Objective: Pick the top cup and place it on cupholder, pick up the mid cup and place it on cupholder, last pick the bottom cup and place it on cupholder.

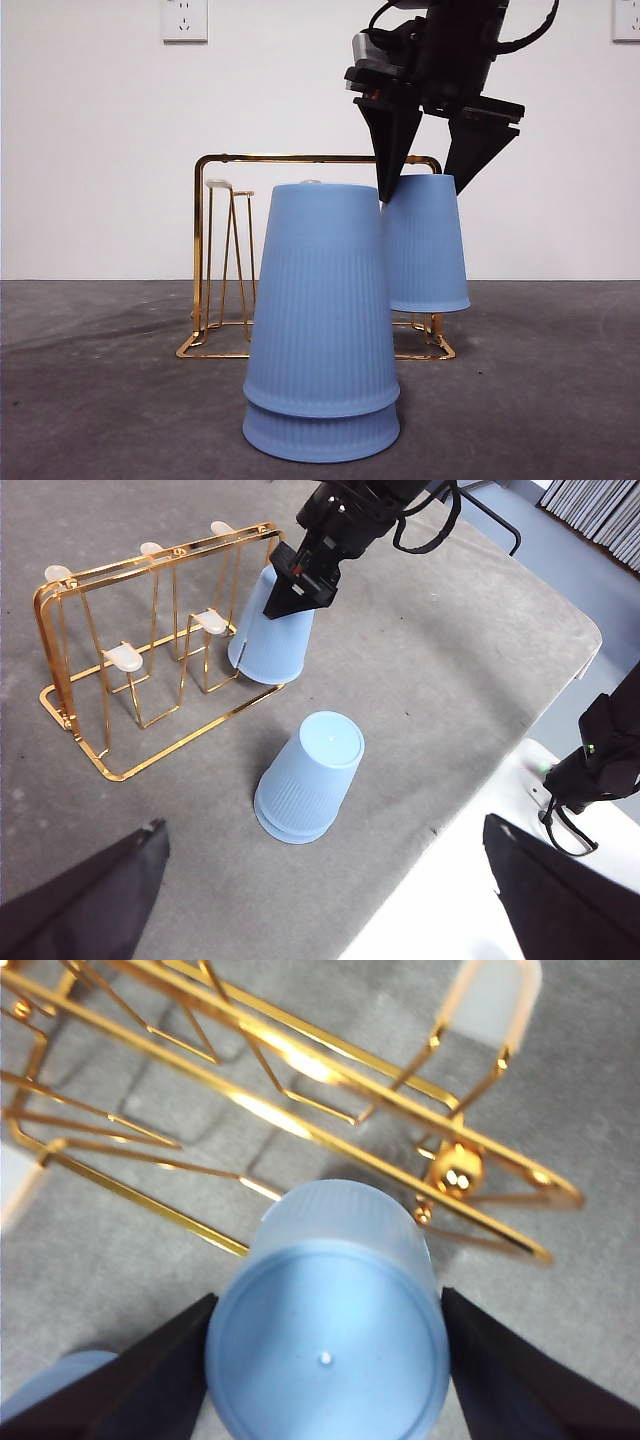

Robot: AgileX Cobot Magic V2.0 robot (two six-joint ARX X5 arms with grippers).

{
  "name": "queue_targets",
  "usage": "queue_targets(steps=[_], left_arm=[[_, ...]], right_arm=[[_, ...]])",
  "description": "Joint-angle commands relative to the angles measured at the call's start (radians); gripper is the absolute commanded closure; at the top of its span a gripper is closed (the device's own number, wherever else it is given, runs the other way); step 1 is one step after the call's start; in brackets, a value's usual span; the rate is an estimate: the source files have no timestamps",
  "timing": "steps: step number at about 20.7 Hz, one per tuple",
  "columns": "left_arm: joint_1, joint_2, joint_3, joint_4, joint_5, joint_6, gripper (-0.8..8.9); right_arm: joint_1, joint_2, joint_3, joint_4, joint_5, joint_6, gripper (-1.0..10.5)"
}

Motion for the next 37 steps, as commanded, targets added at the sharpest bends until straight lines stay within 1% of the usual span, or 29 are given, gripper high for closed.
queue_targets(steps=[1, 6, 9, 13, 16, 21, 23, 25, 29, 31, 33, 37], left_arm=[[-0.005, 0.002, 0.022, 0.011, 0.003, 0.006, 3.14], [-0.005, 0.002, 0.022, 0.011, 0.002, 0.012, 3.14], [-0.005, 0.005, 0.021, 0.013, 0.002, 0.022, 3.14], [-0.005, 0.036, 0.021, 0.018, 0.002, 0.037, 3.14], [-0.005, 0.076, 0.021, 0.019, 0.002, 0.036, 3.14], [-0.027, 0.137, 0.021, 0.050, 0.003, 0.027, 3.18], [-0.064, 0.160, 0.021, 0.090, 0.002, 0.005, 3.18], [-0.114, 0.192, 0.021, 0.129, -0.008, -0.043, 3.19], [-0.252, 0.285, 0.021, 0.185, -0.114, -0.109, 3.18], [-0.328, 0.344, 0.022, 0.198, -0.180, -0.123, 3.18], [-0.401, 0.416, 0.028, 0.198, -0.243, -0.130, 3.18], [-0.483, 0.530, 0.063, 0.193, -0.310, -0.145, 3.17]], right_arm=[[0.006, 0.021, 0.011, 0.021, 0.000, 0.008, 5.9], [0.006, 0.006, 0.017, 0.018, 0.001, 0.016, 5.0], [0.006, -0.076, 0.024, -0.039, 0.001, 0.013, 5.0], [0.013, -0.266, 0.023, -0.159, 0.001, 0.003, 5.0], [0.039, -0.420, 0.009, -0.203, 0.005, -0.009, 5.0], [0.093, -0.750, -0.162, -0.187, 0.000, -0.008, 5.0], [0.117, -0.880, -0.252, -0.177, -0.018, -0.006, 5.0], [0.134, -1.001, -0.328, -0.163, -0.046, 0.023, 5.0], [0.138, -1.173, -0.410, -0.162, -0.043, 0.074, 5.0], [0.138, -1.217, -0.423, -0.164, -0.037, 0.092, 5.0], [0.138, -1.233, -0.424, -0.163, -0.037, 0.095, 5.0], [0.138, -1.234, -0.424, -0.156, -0.027, 0.093, 5.0]])
